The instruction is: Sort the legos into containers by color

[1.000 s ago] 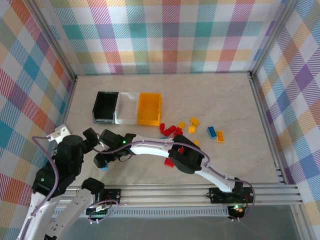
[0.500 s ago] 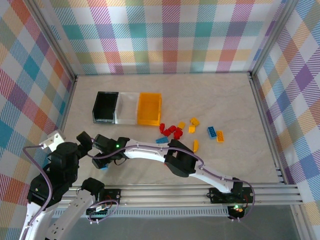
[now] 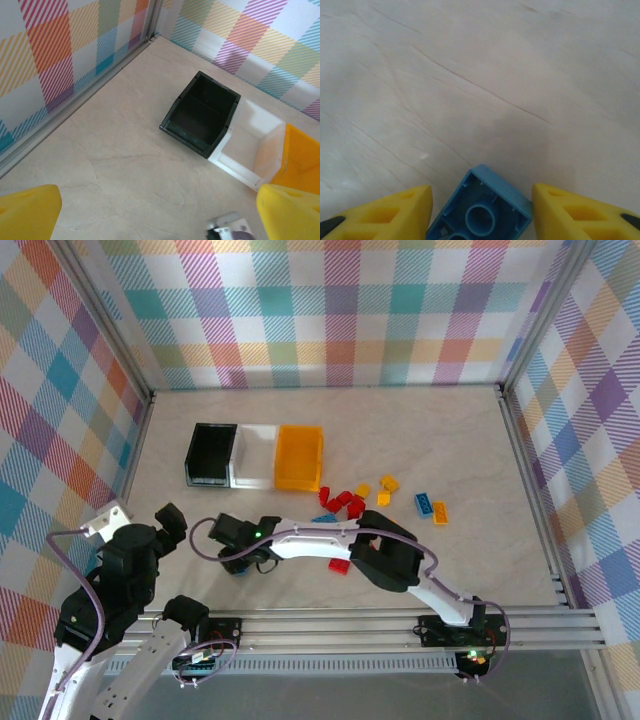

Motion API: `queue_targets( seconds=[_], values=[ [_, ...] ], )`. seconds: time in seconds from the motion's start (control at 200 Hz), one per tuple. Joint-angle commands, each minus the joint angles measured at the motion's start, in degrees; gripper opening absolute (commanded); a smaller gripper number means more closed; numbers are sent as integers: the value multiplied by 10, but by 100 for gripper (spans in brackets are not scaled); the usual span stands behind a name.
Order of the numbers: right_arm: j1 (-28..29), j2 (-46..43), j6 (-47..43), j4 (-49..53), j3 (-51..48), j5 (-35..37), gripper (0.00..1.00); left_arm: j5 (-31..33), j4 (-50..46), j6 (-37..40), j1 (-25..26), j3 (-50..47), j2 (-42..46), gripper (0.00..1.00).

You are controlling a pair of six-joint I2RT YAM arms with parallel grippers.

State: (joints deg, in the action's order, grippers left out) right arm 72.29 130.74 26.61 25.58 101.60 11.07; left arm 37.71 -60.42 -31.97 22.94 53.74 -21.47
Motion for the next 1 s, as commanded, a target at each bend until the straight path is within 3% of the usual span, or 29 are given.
queue_targets(
  seconds=[0.0,0.235,0.28,0.37,0.53,0.635,0.78,0.995],
  values=[
    [-22,-49,16,1,-74,35,48,-24,14,2,-5,-12,-17,100],
    [-56,-135,23,-26,-193,46,45,-93,66,-15,-5,-49,-61,100],
    [-60,-143,22,-26,-205,43,49,-105,76,-18,-5,-57,-68,100],
    [-62,-152,20,-26,-217,37,70,-117,87,-23,-5,-65,-82,100],
    [-59,-146,20,-25,-219,18,74,-120,88,-23,-5,-67,-83,100],
    [-59,-138,25,-13,-215,19,68,-124,87,-21,-5,-67,-82,100],
    [-58,-151,43,-6,-230,27,37,-134,89,-21,-5,-76,-88,100],
    [-58,-214,35,-2,-245,35,38,-149,106,-21,-6,-90,-97,100]
  ],
)
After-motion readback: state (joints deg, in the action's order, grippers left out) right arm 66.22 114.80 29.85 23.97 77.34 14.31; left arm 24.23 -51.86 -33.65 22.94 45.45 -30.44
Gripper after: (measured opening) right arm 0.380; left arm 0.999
